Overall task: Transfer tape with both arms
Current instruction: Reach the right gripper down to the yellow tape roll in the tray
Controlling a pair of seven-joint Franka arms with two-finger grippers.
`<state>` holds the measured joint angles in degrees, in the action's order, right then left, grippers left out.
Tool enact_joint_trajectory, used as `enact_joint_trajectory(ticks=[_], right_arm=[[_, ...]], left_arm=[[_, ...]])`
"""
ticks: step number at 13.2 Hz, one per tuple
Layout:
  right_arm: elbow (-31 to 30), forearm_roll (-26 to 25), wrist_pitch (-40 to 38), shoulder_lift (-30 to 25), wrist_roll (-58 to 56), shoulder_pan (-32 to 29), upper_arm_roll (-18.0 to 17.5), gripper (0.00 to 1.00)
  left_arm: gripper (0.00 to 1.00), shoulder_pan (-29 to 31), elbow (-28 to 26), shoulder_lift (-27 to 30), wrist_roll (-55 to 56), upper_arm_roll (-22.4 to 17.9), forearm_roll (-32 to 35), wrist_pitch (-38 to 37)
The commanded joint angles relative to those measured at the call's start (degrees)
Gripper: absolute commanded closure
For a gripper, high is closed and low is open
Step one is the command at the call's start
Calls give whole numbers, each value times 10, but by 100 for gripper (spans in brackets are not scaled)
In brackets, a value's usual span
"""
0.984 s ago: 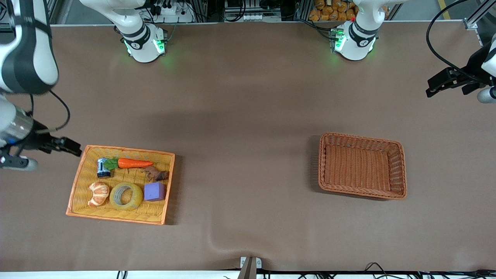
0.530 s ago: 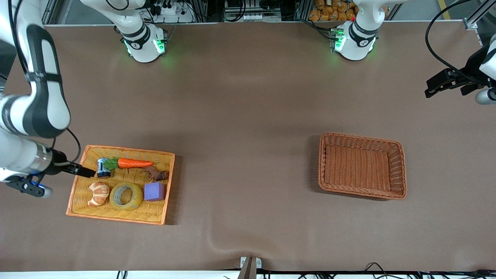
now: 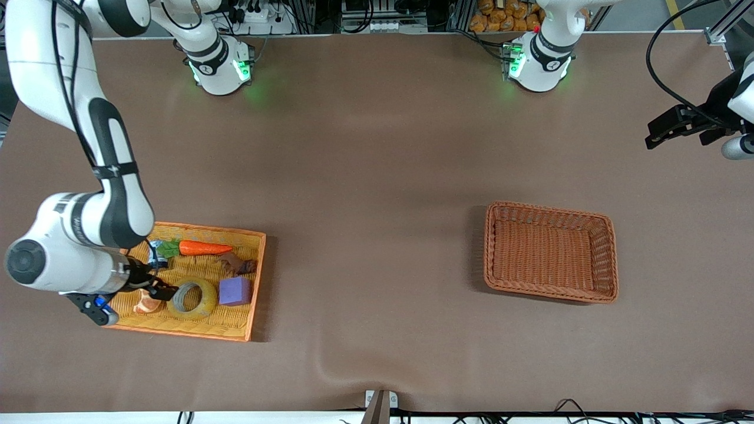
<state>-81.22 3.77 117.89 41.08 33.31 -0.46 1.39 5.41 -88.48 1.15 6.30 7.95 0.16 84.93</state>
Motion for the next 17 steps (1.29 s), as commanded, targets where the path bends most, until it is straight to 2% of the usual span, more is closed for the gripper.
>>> enact_joint_trajectory(ticks=[1,6,7,8,9,13,15,17], right_arm=[[22,3,40,44,17,-2,0,0],[17,2,46,62,14,-6,0,0],[12,2,45,62,8,-4,0,46],[12,1,44,62,4,-2,0,82],[12,1,44,61,1,2,0,100],[18,-6,44,56,-4,5,1,100],[28,-45,40,42,-18,3,0,100],[40,-60,34,34,-20,0,1,100]], left_arm=[[0,4,3,3,-8,0,-16,-8],[0,3,2,2,-8,0,-16,-16],[0,3,1,2,-8,0,-16,-16],[0,3,1,2,-8,0,-16,-16],[0,3,-1,3,-8,0,-16,-20],[0,1,-3,2,-8,0,-16,-24],[0,0,-3,2,-8,0,-16,-30],[0,0,-7,2,-8,1,-16,-32]])
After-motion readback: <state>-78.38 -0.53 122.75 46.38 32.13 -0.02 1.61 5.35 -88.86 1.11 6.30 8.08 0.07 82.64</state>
